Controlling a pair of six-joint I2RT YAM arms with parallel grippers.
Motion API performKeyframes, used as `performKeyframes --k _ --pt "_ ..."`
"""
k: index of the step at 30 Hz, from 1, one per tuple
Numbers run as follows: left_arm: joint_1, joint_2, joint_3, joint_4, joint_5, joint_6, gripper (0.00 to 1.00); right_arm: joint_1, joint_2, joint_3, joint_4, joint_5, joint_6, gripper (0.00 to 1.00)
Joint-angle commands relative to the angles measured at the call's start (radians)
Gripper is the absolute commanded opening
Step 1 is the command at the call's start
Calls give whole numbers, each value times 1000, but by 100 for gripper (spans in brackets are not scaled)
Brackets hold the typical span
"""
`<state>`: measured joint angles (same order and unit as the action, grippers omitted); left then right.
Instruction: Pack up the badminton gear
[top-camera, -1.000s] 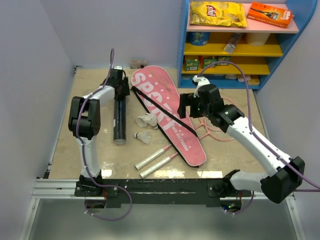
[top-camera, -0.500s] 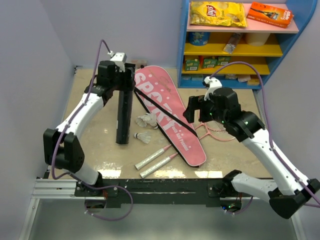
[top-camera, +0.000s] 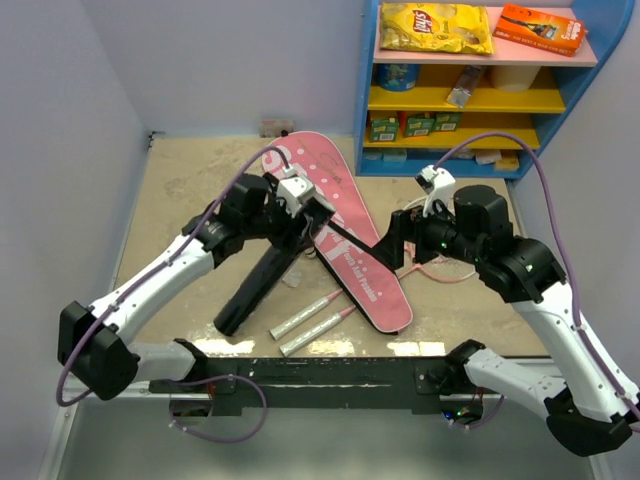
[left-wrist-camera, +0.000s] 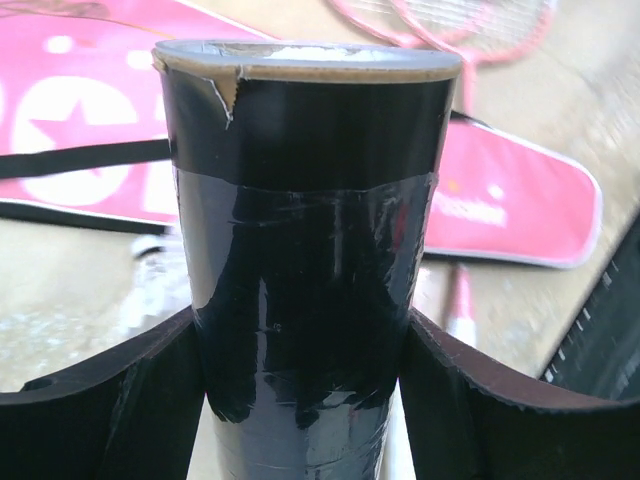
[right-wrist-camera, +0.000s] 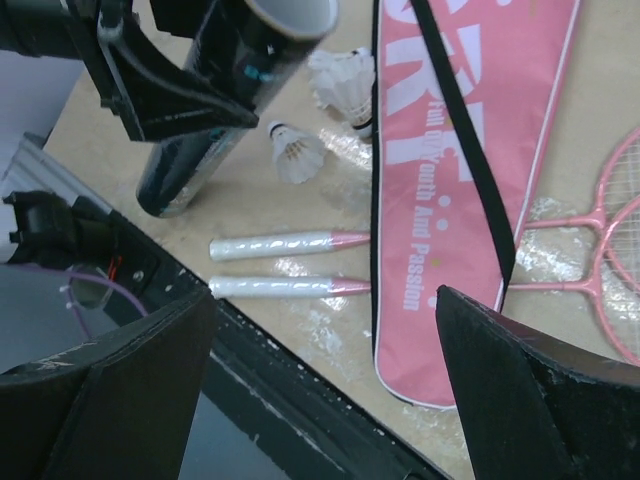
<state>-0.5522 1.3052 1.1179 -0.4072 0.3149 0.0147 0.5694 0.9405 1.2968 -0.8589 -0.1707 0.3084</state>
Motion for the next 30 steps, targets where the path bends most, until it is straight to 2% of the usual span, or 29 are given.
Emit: performKeyframes --k 1,3,4,6,10,15,26,30 --pt "-89 -145 -62 -16 65 76 14 1 -43 32 -43 -140 -26 92" --pt "-124 -211 -104 -10 96 67 14 3 -55 25 -43 -200 -37 91" --pt "-136 -236 -121 -5 107 62 15 1 -60 16 -43 -225 -46 86" --pt "-156 -306 -174 25 142 45 15 1 -60 6 -46 -341 -72 84" --pt "-169 -371 -231 54 228 36 16 3 -49 -19 3 -486 -72 77" --pt "-198 -373 -245 31 259 48 16 3 -34 -11 80 -498 -37 75" --pt "-273 -310 -273 77 234 64 16 10 90 -14 175 -521 -32 69" --pt "-284 -304 -270 77 233 70 16 17 118 -30 192 -539 -34 61"
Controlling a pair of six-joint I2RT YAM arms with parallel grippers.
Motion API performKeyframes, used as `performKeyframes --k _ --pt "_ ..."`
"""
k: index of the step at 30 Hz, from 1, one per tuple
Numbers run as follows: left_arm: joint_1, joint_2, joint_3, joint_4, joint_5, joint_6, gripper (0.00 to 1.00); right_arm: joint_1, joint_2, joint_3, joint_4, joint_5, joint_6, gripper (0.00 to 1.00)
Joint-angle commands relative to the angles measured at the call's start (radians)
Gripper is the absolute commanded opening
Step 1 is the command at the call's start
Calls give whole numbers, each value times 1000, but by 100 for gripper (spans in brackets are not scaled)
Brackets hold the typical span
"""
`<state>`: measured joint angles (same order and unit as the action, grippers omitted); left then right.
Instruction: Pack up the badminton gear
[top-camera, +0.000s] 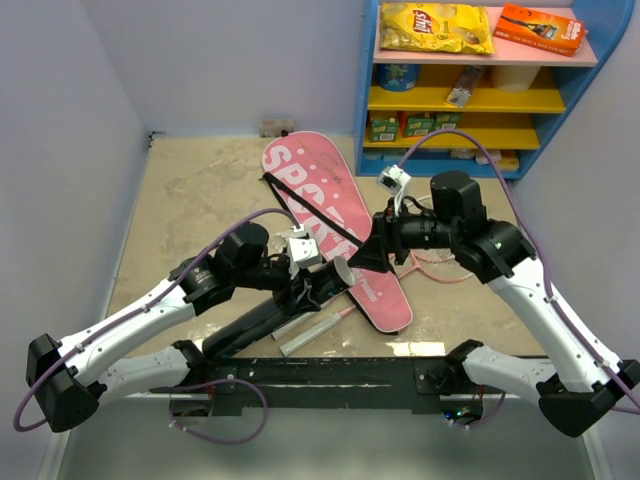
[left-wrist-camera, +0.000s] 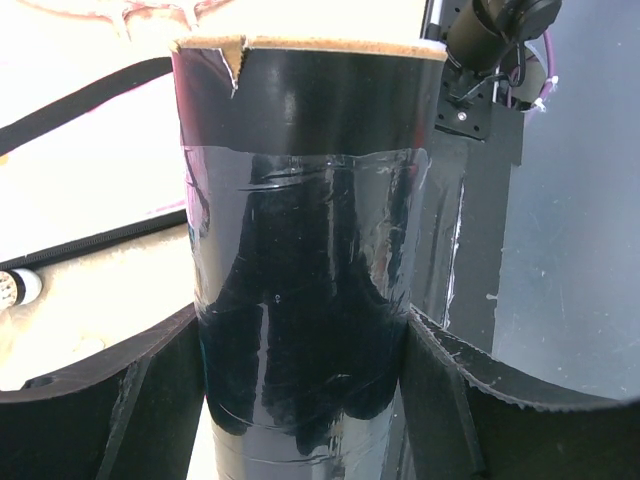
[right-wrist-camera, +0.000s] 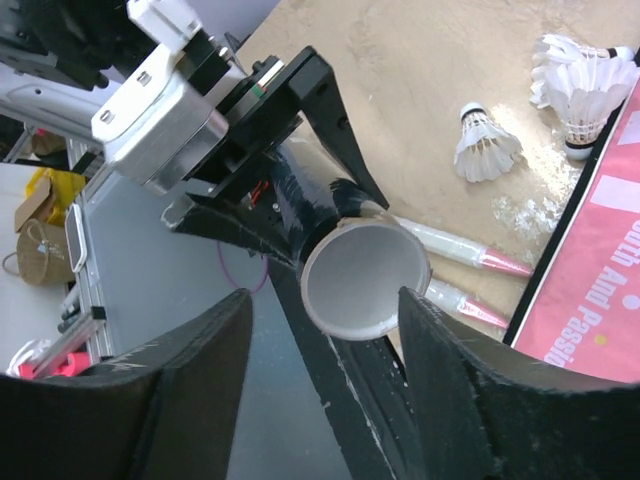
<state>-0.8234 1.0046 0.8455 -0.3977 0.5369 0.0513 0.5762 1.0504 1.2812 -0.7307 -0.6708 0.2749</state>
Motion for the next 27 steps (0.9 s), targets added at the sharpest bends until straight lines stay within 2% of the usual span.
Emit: performKeyframes --k 1,7,14,23,27 --pt "-13 -3 0 71 6 33 17 10 11 -26 79 -39 3 60" --pt "-14 -9 -2 80 -2 30 17 28 23 -77 117 -44 23 52" --pt "-13 -18 -17 99 -28 21 17 60 10 -120 177 -66 75 49" --pt "-14 -27 -28 106 -40 22 17 103 11 -145 218 -53 110 36" --pt "-14 -37 -31 111 -46 24 18 114 13 -146 221 -47 116 35"
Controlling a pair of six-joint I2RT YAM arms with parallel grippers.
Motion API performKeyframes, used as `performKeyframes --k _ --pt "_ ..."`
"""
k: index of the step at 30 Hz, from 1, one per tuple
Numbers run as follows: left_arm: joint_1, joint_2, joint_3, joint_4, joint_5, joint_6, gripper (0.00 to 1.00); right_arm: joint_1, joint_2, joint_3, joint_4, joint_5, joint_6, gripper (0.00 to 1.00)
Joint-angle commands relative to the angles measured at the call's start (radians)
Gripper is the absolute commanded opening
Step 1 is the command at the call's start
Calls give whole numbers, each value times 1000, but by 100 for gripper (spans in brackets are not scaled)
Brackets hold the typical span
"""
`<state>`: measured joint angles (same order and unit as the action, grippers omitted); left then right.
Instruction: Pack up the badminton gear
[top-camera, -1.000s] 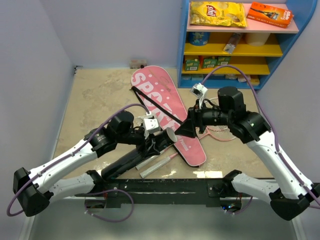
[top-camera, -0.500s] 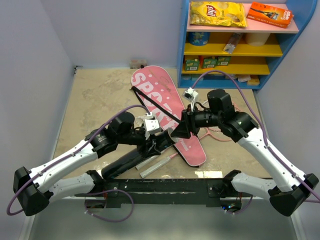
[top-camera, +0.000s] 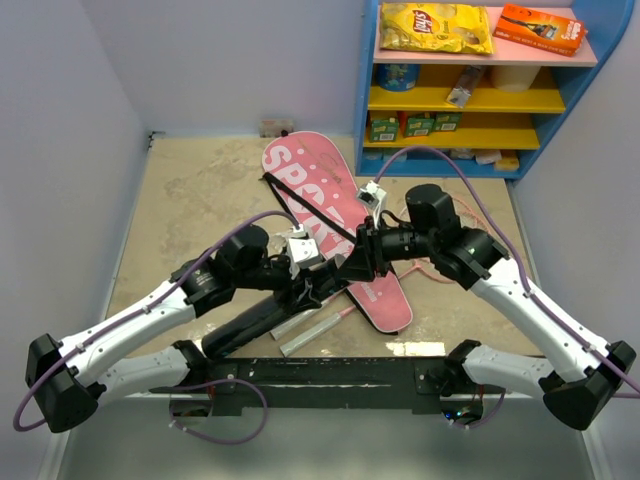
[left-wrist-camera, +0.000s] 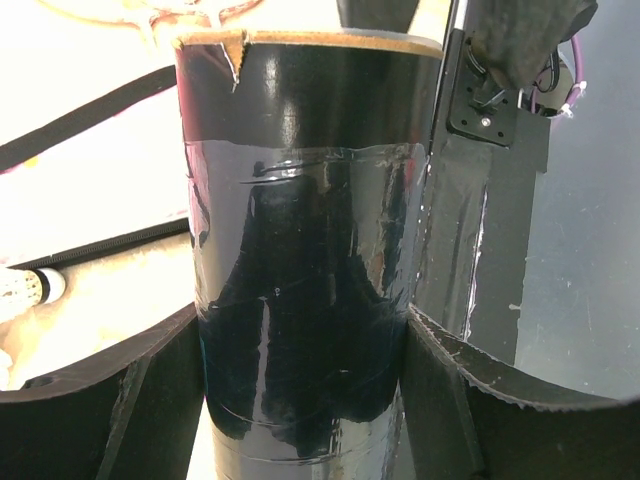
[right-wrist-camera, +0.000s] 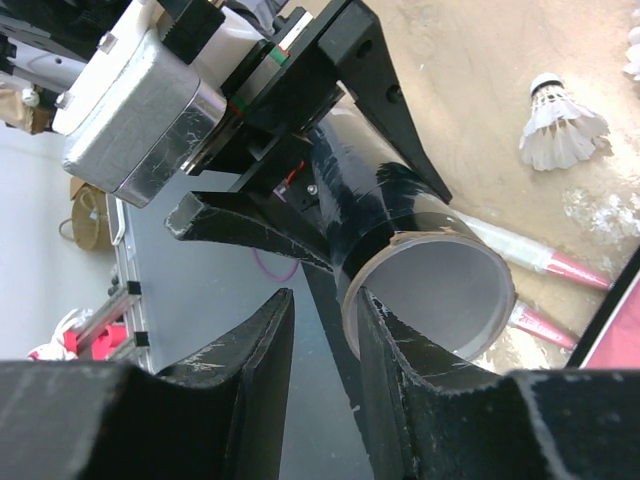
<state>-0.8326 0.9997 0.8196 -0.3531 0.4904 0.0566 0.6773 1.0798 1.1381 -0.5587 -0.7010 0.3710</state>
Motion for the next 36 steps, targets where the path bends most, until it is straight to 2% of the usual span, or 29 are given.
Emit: performKeyframes --k 1,10,14,26,33,36 --pt "-5 -32 -7 66 -1 19 18 14 -18 -5 52 -17 22 34" --pt "-5 -56 -11 80 5 15 18 34 -21 -3 51 -9 32 13" --pt "-3 -72 -11 91 27 8 18 34 -37 -1 68 -23 40 0" --pt "-5 -153 -54 123 74 -6 18 36 -25 156 -32 69 0 0" --pt "-5 -170 -62 128 91 -4 18 27 12 222 -89 205 -37 0" --pt "-5 -187 -71 138 93 -12 18 5 26 256 -105 319 -46 0"
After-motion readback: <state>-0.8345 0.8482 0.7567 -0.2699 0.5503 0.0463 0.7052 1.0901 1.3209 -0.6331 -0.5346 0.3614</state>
